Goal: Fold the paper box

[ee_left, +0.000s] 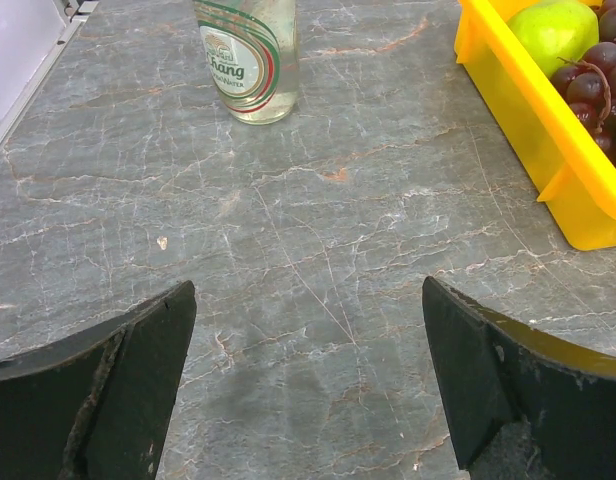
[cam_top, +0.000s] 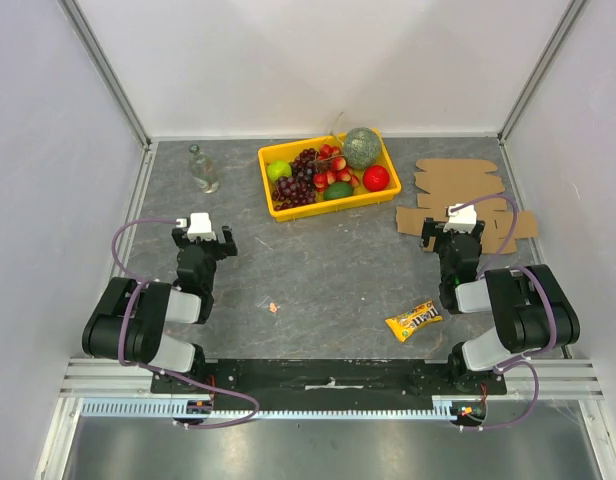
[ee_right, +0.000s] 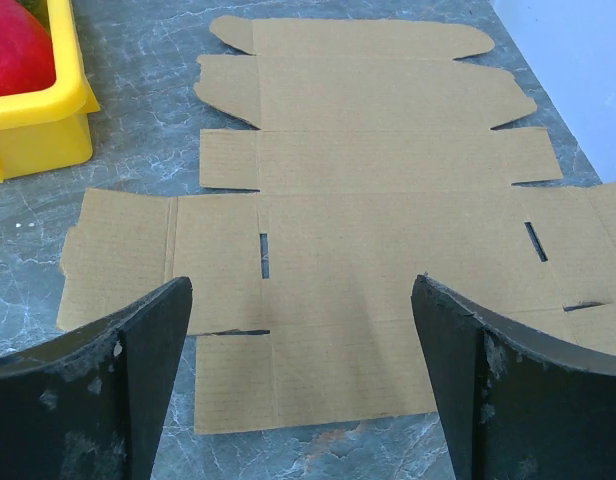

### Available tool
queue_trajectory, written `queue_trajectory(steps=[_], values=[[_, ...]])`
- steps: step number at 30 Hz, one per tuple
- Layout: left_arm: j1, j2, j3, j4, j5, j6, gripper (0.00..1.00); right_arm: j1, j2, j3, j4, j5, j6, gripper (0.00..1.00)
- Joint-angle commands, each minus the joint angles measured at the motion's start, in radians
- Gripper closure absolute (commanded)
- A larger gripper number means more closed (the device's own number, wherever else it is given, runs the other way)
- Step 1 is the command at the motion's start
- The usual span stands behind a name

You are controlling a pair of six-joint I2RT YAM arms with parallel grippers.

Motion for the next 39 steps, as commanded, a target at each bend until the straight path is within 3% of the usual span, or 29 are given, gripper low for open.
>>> queue_trajectory(steps=[1,12,17,22,24,32,39], values=[[0.004,0.003,0.011,0.065,-0.007,0.026,0.0,-0.003,0.006,-0.003,0.061,-0.002,-0.009,0.02],[0.016,0.003,0.024,0.042,0.008,0.017,0.0,-0.004,-0.007,0.003,0.034,-0.008,-0.011,0.02],[0.053,-0.004,0.034,0.005,0.07,0.004,0.0,-0.004,-0.128,0.229,-0.481,-0.048,-0.029,0.02],[0.048,-0.085,0.067,-0.12,0.1,0.018,0.0,-0.001,-0.206,0.38,-0.793,0.11,0.167,0.02],[0.048,-0.116,0.063,-0.14,0.084,0.012,0.0,-0.006,-0.228,0.435,-0.925,0.096,0.23,0.02],[0.045,-0.207,0.069,-0.263,-0.065,-0.087,0.0,-0.055,-0.304,0.497,-1.102,0.066,0.501,0.02],[0.048,-0.205,0.146,-0.473,-0.179,-0.238,0.0,-0.291,-0.292,0.469,-1.174,-0.126,0.604,0.02]])
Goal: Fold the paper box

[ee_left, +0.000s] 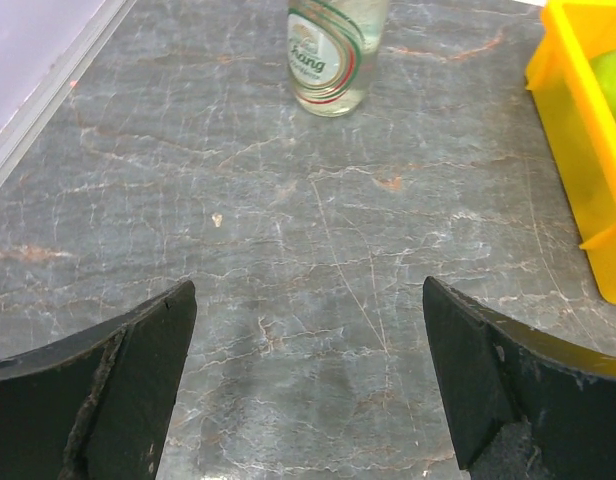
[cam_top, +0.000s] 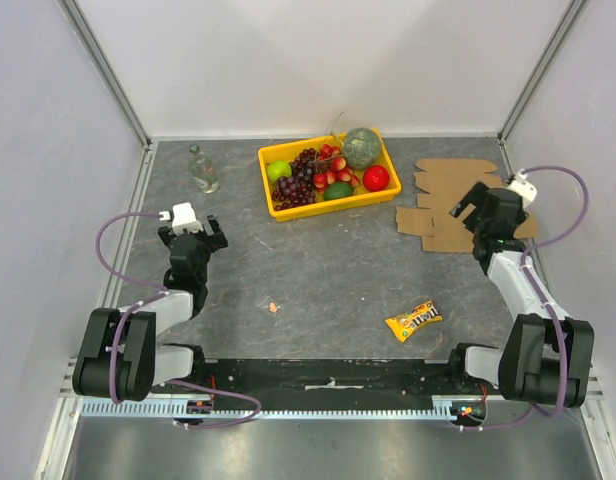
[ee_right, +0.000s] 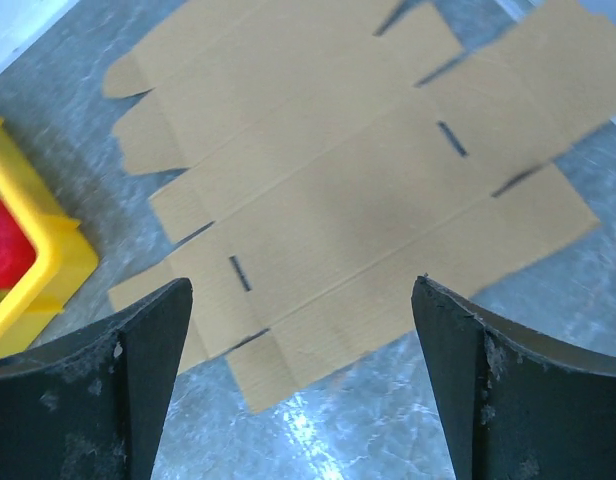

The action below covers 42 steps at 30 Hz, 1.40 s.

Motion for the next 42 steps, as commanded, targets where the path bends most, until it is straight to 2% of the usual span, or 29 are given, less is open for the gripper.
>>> queue_trajectory(steps=[1,8,15,23,28,32,36,42], values=[[0.001,0.004,0.075,-0.122,-0.094,-0.126,0.0,-0.144,0.002,-0.006,-0.072,-0.151,0.096,0.02],[0.001,0.012,0.112,-0.201,-0.071,-0.129,0.0,-0.256,-0.01,-0.062,-0.084,-0.185,0.05,0.02],[-0.016,-0.054,0.149,-0.318,-0.108,-0.126,0.0,-0.267,-0.021,-0.059,-0.084,-0.2,0.035,0.02],[-0.114,-0.129,0.256,-0.507,-0.198,-0.176,0.0,-0.27,-0.022,-0.043,-0.12,-0.2,0.05,0.02],[-0.189,-0.131,0.399,-0.712,-0.156,-0.296,0.03,-0.274,-0.033,-0.04,-0.14,-0.203,0.05,0.02],[-0.258,-0.135,0.426,-0.718,-0.032,-0.366,0.03,-0.276,-0.056,-0.062,-0.144,-0.215,0.065,0.02],[-0.329,-0.074,0.452,-0.662,0.108,-0.411,0.03,-0.275,-0.083,-0.08,-0.143,-0.235,0.062,0.02],[-0.548,0.059,0.491,-0.545,0.133,-0.486,0.04,-0.278,-0.111,-0.108,-0.137,-0.243,0.056,0.02]])
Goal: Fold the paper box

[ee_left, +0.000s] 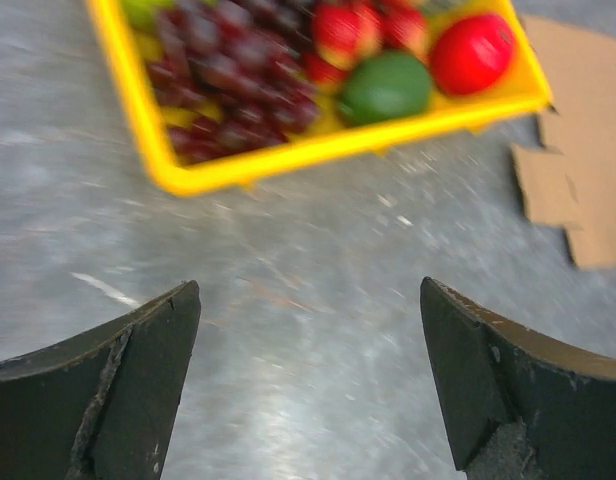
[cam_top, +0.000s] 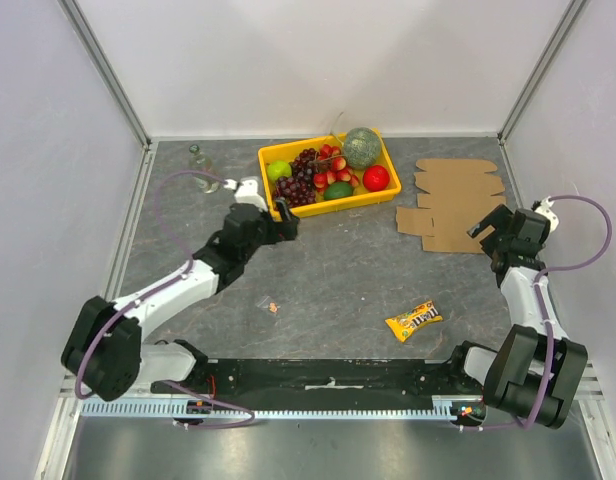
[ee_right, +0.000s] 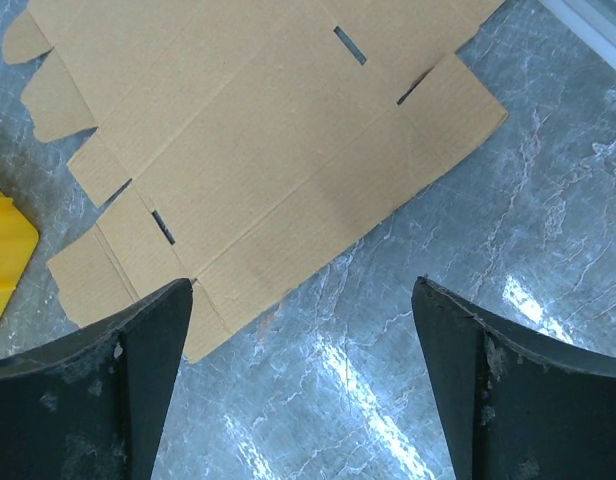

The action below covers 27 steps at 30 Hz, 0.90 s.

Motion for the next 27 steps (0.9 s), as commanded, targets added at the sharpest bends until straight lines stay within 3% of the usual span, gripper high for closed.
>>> queue_trajectory(steps=[1,6,12,21,27], values=[[-0.143,0.116,0.056,0.131,0.065,-0.128,0.05,-0.009,-0.029,-0.026,0.015,-0.053,0.003,0.02],[-0.241,0.326,0.2,0.169,0.088,-0.199,0.07,-0.009,-0.03,-0.046,0.041,-0.104,0.019,0.02],[-0.344,0.542,0.435,0.098,0.022,-0.239,0.07,-0.007,-0.038,-0.063,0.062,-0.141,0.039,0.02],[-0.372,0.76,0.673,-0.017,-0.021,-0.386,0.08,-0.007,-0.053,-0.051,0.078,-0.191,0.096,0.02],[-0.387,0.884,0.811,-0.063,-0.01,-0.395,0.09,-0.007,-0.107,-0.039,0.076,-0.202,0.115,0.02]])
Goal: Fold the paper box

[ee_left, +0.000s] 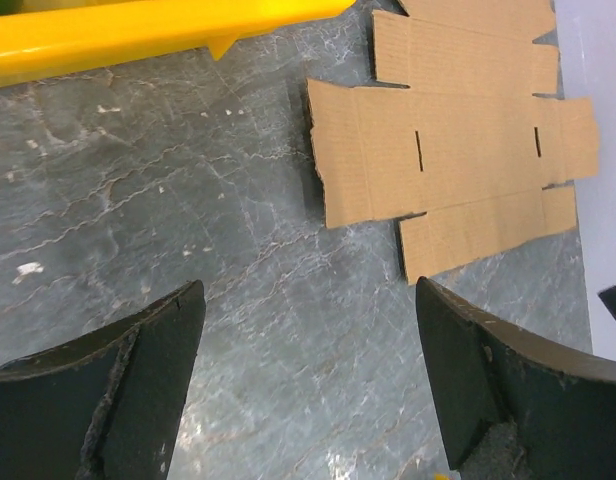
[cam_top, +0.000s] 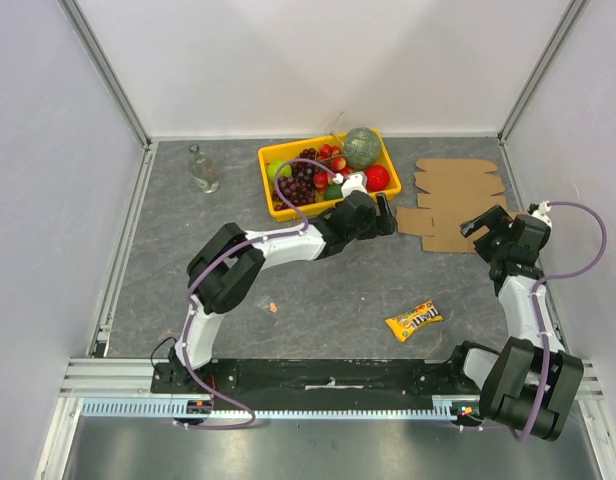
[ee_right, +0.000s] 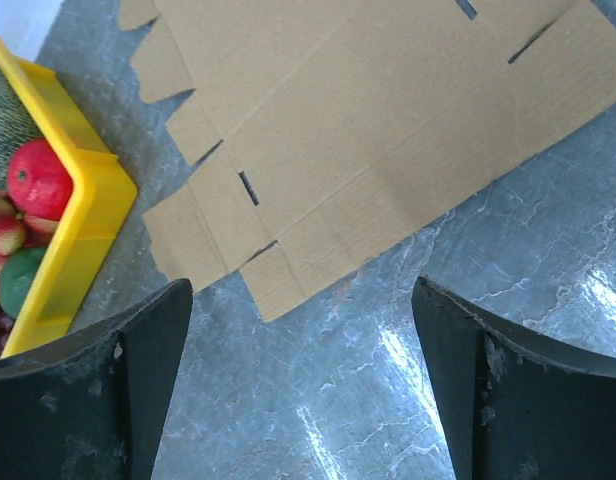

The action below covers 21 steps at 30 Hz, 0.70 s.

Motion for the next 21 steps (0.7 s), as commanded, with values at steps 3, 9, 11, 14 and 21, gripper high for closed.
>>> queue_trajectory(steps=[3,9,11,14,21], values=[[-0.013,0.119,0.18,-0.069,0.0,-0.08,0.1,-0.006,-0.071,0.031,0.024,-0.029,0.026,0.02],[-0.013,0.169,0.277,-0.153,-0.009,-0.073,0.11,-0.004,-0.1,0.069,-0.007,-0.045,0.024,0.02],[-0.013,0.186,0.292,-0.161,-0.001,-0.065,0.12,-0.004,-0.108,0.08,-0.012,-0.048,0.023,0.02],[-0.011,0.208,0.298,-0.161,0.002,-0.056,0.14,-0.004,-0.114,0.096,-0.016,-0.057,0.026,0.02],[0.006,0.272,0.34,-0.138,0.055,-0.042,0.19,-0.004,-0.112,0.103,-0.013,-0.068,0.015,0.02]])
